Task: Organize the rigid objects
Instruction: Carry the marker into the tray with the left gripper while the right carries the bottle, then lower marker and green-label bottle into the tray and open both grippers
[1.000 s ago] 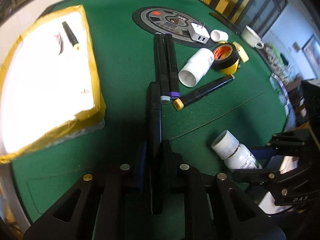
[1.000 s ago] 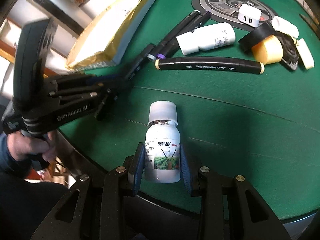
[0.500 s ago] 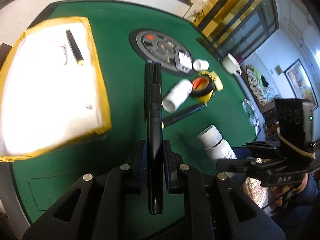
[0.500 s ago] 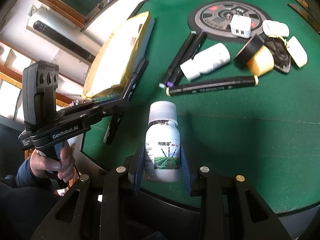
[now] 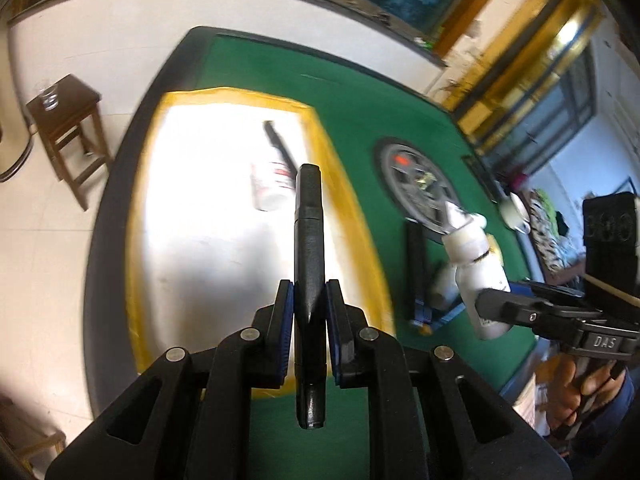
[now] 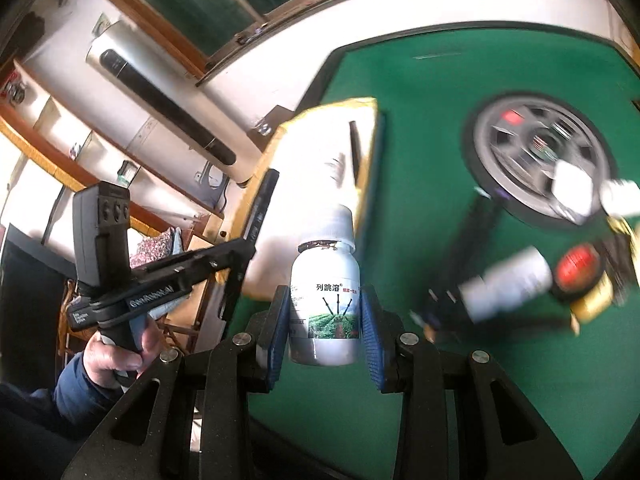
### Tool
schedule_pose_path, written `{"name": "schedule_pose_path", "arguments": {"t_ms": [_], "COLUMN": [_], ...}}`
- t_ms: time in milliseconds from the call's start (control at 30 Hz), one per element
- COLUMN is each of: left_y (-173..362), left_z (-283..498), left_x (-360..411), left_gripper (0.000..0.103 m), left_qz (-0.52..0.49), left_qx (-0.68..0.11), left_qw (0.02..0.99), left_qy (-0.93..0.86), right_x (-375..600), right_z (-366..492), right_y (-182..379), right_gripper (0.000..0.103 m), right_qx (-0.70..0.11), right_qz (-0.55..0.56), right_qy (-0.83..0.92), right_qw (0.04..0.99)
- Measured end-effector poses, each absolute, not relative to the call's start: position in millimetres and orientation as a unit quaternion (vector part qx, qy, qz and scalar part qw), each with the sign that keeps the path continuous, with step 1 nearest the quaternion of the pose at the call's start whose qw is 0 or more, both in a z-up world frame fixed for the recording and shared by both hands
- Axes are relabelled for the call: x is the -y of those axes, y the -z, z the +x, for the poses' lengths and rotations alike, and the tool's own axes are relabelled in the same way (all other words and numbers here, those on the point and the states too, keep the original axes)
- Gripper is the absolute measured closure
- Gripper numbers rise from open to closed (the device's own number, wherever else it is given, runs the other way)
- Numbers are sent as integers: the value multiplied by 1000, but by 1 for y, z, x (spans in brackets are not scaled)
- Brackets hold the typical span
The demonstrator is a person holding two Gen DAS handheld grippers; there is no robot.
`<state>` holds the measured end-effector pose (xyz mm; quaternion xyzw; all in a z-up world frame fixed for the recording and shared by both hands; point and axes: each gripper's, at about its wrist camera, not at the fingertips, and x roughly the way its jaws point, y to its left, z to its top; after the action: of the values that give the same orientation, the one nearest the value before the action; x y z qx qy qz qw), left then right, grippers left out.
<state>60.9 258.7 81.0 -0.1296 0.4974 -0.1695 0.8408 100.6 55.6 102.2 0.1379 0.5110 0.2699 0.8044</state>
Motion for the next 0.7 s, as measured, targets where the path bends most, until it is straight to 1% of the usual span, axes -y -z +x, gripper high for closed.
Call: {"name": "schedule_pose_path", "arguments": {"t_ms": [67, 167, 333, 433, 500, 567, 600, 667, 700], "left_y": [-69, -51, -36, -29, -28, -31, -35, -45, -52], "left_z": [73, 87, 98, 107, 109, 109, 109, 106, 104], "left_x": [-268, -270, -277, -277, -275, -274, -275, -278, -279], "left_gripper": [90, 90, 90, 90, 90, 90, 88, 75, 66], "left_qz": [-128, -128, -120, -109, -107, -101, -100, -100, -98], "left_qx": [-504, -519, -530, -538, -538, -539, -536, -521, -510], "left_qw": [841, 834, 832, 828, 827, 827, 829, 838, 845], "left_qy": [147, 133, 113, 114, 119, 121, 122, 130, 131], "right_x": [-73, -102, -131, -137, -139, -138, -137, -135, -133], "right_z": [111, 138, 162, 166, 170, 166, 164, 163, 158], "right_y": [-98, -77, -45, -40, -38, -43, -47, -58, -67], "right_gripper": [72, 72, 72, 72, 72, 70, 70, 69, 69], "right_qx": [-509, -525, -548, -551, -552, -552, -550, -528, -512], "right_qz": [121, 105, 79, 55, 58, 56, 56, 73, 76], "right_qy": [-268, -258, -239, -225, -233, -236, -235, -249, -255], "right_qw": [809, 804, 797, 801, 799, 798, 799, 808, 817]}}
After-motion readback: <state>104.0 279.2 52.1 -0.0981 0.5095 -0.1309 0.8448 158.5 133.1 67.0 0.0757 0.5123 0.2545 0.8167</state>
